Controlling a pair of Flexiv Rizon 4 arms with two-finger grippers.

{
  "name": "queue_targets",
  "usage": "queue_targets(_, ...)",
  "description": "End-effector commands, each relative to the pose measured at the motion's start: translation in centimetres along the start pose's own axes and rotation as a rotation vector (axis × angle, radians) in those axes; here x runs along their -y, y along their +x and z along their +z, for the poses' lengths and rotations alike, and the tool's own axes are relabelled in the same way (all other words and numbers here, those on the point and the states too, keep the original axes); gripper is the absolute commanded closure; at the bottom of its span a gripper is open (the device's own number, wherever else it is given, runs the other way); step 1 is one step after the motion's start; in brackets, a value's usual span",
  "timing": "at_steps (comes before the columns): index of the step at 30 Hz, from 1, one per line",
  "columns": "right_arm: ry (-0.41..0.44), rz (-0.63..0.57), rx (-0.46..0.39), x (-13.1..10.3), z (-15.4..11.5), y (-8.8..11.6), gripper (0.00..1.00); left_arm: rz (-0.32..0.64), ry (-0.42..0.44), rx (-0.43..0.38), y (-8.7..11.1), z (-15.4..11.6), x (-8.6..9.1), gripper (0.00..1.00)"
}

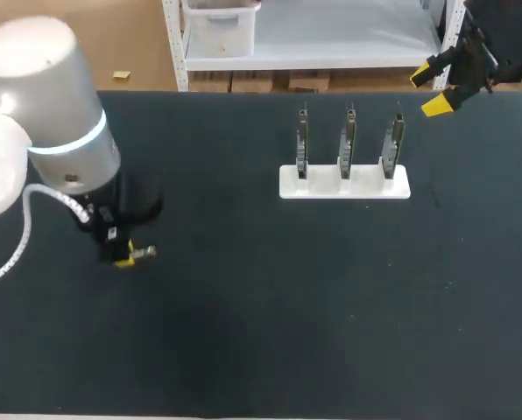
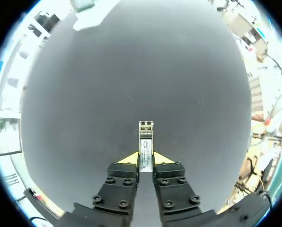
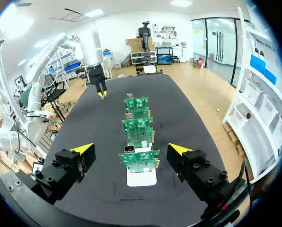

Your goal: Pick up the optical module with the left hand, and insert it into the network port with the right hand.

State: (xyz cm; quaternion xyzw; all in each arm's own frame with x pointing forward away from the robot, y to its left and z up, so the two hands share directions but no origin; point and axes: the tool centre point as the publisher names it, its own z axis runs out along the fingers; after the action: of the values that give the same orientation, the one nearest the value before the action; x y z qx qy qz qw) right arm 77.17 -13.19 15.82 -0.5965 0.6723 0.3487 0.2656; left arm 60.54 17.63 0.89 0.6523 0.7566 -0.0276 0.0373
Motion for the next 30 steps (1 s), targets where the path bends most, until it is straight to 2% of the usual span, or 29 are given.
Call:
queue_targets(1, 0.0, 0.0, 0.0, 0.0, 0.0, 0.0, 0.0, -0.03, -0.085, 0.169, -0.2, -3.8, -1.3, 1.0)
queue_targets(6, 0.0, 0.0, 0.0, 0.0, 0.0, 0.0, 0.0, -0.102, -0.19, 0.502, -2.4, -9.0, -5.6, 1.0)
queue_targets(9, 0.0, 0.0, 0.0, 0.0, 0.0, 0.0, 0.0, -0.111, -0.236, 0.702, -4.6, -11.7, -8.8, 1.0)
queue_targets(10, 0.0, 0.0, 0.0, 0.0, 0.0, 0.0, 0.0, -0.112, -0.239, 0.739, -5.3, -12.3, -9.5, 1.0)
queue_targets(12, 0.0, 0.0, 0.0, 0.0, 0.0, 0.0, 0.0, -0.067, -0.246, 0.82, -8.1, -14.1, -11.8, 1.0)
queue_targets(15, 0.0, 0.0, 0.0, 0.0, 0.0, 0.0, 0.0, 0.004, -0.252, 0.892, -11.9, -16.0, -14.1, 1.0)
queue_targets(18, 0.0, 0.0, 0.0, 0.0, 0.0, 0.0, 0.0, 0.091, -0.233, 1.002, -17.0, -18.2, -16.4, 1.0)
queue_targets(19, 0.0, 0.0, 0.0, 0.0, 0.0, 0.0, 0.0, 0.105, -0.22, 1.032, -18.0, -18.6, -16.7, 1.0)
queue_targets(22, 0.0, 0.0, 0.0, 0.0, 0.0, 0.0, 0.0, 0.191, -0.175, 1.113, -23.0, -20.0, -17.6, 1.0)
queue_targets(25, 0.0, 0.0, 0.0, 0.0, 0.0, 0.0, 0.0, 0.253, -0.136, 1.153, -26.9, -20.7, -17.8, 1.0)
queue_targets(27, 0.0, 0.0, 0.0, 0.0, 0.0, 0.0, 0.0, 0.23, -0.117, 1.16, -29.1, -20.8, -17.8, 1.0)
queue_targets(30, 0.0, 0.0, 0.0, 0.0, 0.0, 0.0, 0.0, 0.233, -0.05, 1.221, -32.2, -20.7, -17.2, 1.0)
